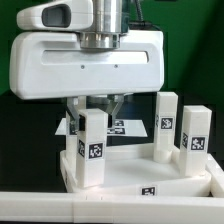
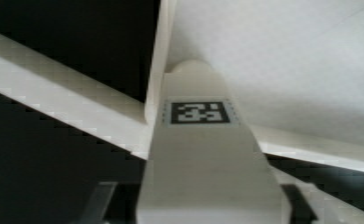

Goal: Assemble desk

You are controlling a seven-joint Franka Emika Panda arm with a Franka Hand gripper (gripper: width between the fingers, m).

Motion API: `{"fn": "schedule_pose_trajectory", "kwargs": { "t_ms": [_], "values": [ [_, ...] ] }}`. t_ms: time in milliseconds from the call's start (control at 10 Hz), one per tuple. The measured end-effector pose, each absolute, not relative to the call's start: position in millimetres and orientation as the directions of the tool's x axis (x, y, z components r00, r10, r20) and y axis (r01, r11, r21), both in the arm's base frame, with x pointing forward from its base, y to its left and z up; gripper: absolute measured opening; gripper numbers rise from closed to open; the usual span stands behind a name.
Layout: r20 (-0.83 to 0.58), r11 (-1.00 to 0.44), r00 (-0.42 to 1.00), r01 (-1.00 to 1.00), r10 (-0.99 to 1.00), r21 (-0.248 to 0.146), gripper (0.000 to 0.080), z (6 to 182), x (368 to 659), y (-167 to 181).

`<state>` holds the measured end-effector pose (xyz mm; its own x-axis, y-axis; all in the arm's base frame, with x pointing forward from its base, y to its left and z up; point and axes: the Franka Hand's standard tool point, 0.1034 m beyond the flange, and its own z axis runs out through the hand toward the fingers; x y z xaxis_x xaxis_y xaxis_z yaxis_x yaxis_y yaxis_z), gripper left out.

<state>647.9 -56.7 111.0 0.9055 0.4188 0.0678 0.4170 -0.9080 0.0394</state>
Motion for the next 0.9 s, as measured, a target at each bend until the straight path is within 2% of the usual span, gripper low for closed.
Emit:
{"fn": "schedule_pose_trajectory", "kwargs": {
  "t_ms": [100,200,400,600,900],
  "values": [
    [0.071,-0.941,0.939,0.336,0.338,0.032,0.0288,110.3,648.0,-56.5],
    [0.075,-0.985,0.982,0.173,0.174,0.019,0.0288,110.2,650.4,-56.9],
    [0.081,-0.999,0.996,-0.044,-0.045,-0.014,0.0289,109.8,650.5,-62.8],
    [0.081,-0.966,0.963,-0.256,-0.258,-0.03,0.0289,109.8,653.3,-62.9],
    [0.067,-0.837,0.834,-0.545,-0.547,-0.051,0.0289,109.3,653.0,-65.1]
  ]
}}
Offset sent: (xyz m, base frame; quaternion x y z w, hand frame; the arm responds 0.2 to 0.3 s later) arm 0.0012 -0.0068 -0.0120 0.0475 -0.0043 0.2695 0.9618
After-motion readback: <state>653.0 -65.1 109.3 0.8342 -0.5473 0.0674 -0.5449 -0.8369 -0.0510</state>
